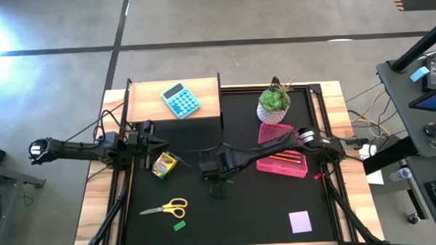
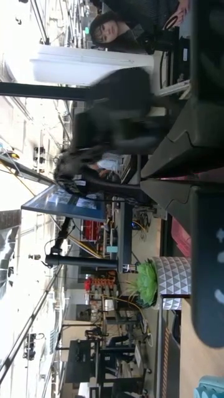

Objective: Pack school essentials
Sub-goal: Put the green pen into the pink supply box

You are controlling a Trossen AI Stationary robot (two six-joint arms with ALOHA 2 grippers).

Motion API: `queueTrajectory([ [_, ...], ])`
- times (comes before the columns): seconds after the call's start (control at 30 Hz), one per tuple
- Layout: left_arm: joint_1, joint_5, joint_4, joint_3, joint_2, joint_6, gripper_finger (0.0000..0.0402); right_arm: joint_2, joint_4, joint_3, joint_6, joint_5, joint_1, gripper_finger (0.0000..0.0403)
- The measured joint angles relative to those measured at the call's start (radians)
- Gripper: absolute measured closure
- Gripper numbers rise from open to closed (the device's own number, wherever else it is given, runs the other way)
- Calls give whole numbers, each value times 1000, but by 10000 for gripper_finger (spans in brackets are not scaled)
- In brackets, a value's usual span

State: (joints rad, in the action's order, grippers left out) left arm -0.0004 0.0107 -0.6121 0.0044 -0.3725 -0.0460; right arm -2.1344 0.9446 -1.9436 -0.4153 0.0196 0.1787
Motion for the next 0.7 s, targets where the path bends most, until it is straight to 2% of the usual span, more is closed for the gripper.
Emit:
queueTrajectory([
  [0.23, 0, 0, 1, 0, -2, 0, 402, 158, 43, 18, 83, 8, 0, 389],
  [0.37, 0, 0, 0, 0, -3, 0, 402, 261, 78, 65, 114, 48, 0, 389],
  [0.53, 0, 0, 0, 0, -5, 0, 402, 391, 130, 178, 112, 112, 0, 389],
  [0.7, 0, 0, 0, 0, -5, 0, 402, 542, 152, 359, 65, 140, 0, 389],
])
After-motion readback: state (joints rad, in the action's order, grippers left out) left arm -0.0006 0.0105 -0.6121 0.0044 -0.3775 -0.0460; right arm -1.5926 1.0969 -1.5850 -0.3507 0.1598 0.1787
